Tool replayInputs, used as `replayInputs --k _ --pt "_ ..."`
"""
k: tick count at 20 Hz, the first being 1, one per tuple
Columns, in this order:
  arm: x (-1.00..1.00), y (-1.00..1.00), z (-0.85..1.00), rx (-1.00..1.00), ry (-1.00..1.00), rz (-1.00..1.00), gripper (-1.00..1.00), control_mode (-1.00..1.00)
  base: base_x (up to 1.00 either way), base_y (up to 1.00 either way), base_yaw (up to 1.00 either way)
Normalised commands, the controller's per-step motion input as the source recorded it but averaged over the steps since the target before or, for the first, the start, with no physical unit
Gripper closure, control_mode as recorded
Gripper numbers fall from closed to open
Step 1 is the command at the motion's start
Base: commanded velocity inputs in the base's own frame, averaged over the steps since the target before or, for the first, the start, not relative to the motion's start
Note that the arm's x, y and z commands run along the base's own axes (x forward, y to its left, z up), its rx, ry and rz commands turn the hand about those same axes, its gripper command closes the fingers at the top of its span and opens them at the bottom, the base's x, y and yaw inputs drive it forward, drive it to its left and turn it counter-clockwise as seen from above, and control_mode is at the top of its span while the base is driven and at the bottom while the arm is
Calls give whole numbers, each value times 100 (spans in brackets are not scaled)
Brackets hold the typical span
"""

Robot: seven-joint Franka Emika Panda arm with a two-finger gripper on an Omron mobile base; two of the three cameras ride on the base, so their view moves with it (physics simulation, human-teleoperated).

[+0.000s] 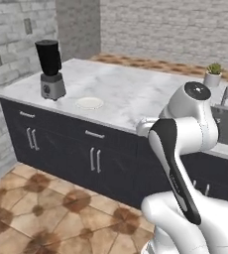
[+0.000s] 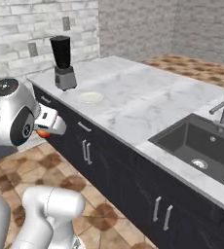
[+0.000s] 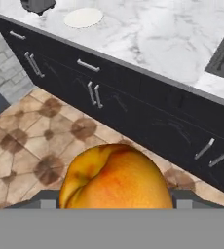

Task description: Pick the pear and peach from the fridge and place them on the plate next to the blender to make a fruit smoothie.

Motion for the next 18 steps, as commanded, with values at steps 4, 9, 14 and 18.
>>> replayInputs --k 4,9,14,18 --pt "0 0 0 0 0 0 100 100 100 100 -29" --pt "0 0 0 0 0 0 100 100 100 100 -39" --pt "0 0 0 0 0 0 100 100 91 100 -50" --pt "0 0 0 0 0 0 100 100 76 100 -50"
